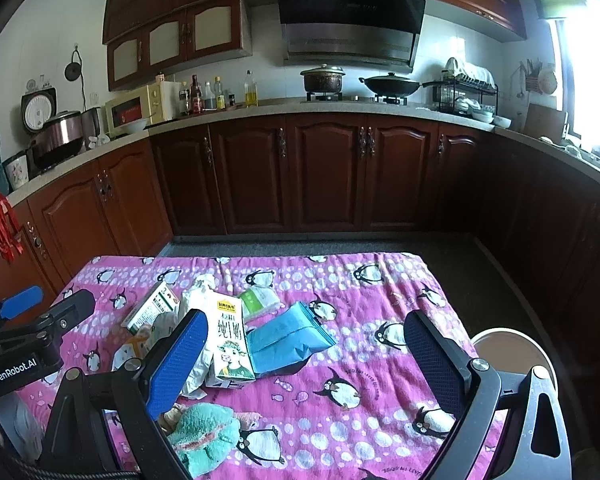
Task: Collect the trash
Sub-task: 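Grasp the orange-printed snack bag with the left tool while the right tool grasps the teal cloth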
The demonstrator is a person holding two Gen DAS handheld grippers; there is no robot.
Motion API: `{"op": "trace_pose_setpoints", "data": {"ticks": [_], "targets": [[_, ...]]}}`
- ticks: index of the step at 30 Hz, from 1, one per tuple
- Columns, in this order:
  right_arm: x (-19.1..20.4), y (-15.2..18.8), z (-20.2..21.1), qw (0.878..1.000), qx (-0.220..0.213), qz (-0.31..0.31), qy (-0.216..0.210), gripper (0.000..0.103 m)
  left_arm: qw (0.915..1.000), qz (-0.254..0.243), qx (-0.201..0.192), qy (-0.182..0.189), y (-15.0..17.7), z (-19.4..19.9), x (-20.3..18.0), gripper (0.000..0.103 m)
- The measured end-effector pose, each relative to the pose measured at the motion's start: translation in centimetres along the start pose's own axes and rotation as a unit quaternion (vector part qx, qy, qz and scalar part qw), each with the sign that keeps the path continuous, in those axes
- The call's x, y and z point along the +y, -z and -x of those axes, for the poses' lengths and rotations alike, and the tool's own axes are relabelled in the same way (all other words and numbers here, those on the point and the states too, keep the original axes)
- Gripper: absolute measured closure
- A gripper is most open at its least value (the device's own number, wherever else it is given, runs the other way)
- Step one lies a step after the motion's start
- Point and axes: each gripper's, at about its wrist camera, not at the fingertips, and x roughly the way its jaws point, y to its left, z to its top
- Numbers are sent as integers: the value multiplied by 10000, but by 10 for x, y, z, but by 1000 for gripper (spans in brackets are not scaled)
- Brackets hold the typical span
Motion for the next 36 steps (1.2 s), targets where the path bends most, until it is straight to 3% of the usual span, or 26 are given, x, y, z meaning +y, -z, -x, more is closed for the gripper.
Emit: {"op": "trace_pose_setpoints", "data": {"ticks": [7,12,17,23,28,31,34,36], "targets": [[2,6,-9,9998,160,53,-142,6,9998,-15,187,13,1,-8,12,1],[5,17,-19,9968,614,150,-485,6,9982,161,558,120,-3,-18,49,1],[13,32,-34,9862,1194,-46,-1150,9,9961,156,866,35,-4,-27,81,1],[35,51,-54,9672,1797,-212,-1783,20,9889,441,1362,386,5,-47,97,1],[49,61,-64,9539,2145,-295,-2077,22,9815,242,1838,476,20,-77,87,7],[52,66,-75,9479,2314,-395,-2154,23,9726,187,2237,608,33,-101,81,17],[54,71,-87,9374,2540,-576,-2313,32,9662,135,2480,690,43,-121,75,21],[55,76,-94,9304,2677,-665,-2413,38,9625,117,2608,731,47,-132,71,38]]}}
